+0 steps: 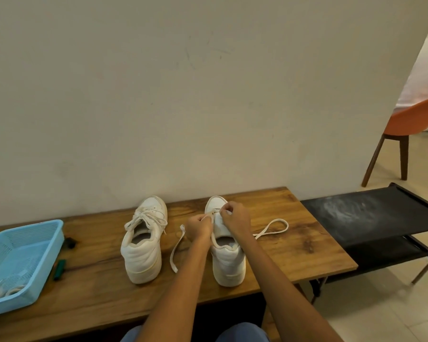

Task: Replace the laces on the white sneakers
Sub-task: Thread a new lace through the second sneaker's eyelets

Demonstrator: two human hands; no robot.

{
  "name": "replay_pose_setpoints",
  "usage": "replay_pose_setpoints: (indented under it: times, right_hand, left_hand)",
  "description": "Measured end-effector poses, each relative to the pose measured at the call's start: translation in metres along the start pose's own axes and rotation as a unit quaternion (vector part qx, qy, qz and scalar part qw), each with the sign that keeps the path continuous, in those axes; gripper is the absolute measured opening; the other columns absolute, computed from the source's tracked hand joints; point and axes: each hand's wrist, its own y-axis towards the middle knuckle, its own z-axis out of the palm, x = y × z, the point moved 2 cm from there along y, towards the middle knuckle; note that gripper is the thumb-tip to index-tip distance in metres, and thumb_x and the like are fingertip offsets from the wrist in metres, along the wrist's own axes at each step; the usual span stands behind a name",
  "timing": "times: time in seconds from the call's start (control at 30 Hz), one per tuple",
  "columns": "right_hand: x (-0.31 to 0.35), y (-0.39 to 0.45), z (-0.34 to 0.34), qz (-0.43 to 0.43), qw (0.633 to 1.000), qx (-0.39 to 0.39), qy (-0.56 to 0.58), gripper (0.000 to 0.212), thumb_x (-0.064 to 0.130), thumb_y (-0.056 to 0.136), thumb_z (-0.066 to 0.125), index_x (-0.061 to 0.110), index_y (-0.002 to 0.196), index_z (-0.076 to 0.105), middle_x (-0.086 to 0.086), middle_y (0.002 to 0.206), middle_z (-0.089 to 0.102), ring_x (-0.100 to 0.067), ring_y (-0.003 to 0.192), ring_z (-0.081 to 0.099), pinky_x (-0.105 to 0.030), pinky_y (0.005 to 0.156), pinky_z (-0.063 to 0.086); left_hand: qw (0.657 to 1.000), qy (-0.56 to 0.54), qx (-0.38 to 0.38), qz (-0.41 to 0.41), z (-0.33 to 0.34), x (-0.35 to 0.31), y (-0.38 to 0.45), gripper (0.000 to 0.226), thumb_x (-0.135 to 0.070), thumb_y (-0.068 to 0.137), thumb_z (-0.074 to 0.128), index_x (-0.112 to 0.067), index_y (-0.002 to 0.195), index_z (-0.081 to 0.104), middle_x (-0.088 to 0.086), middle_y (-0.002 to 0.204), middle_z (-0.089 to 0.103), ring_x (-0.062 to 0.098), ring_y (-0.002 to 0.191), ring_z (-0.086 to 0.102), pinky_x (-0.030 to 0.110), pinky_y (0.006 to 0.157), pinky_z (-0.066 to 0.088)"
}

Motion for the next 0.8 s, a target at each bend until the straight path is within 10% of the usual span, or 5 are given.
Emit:
replay_pose_setpoints:
  times: [0.8]
  right_hand:
    - [0.0074,0.0022,0.0069,0.008,0.995,0.040,-0.088,0.019,0.007,0.081,0.051,0.009,0.085,0.069,-0.007,0.090,0.069,-0.023,0.086,0.062,-0.030,0.068,0.047]
  left_hand:
    - [0.997,0.037,-0.025,0.068,0.0049,0.0067,0.0029,0.019,-0.009,0.089,0.055,-0.005,0.097,0.073,0.009,0.096,0.071,0.016,0.080,0.057,0.025,0.068,0.044]
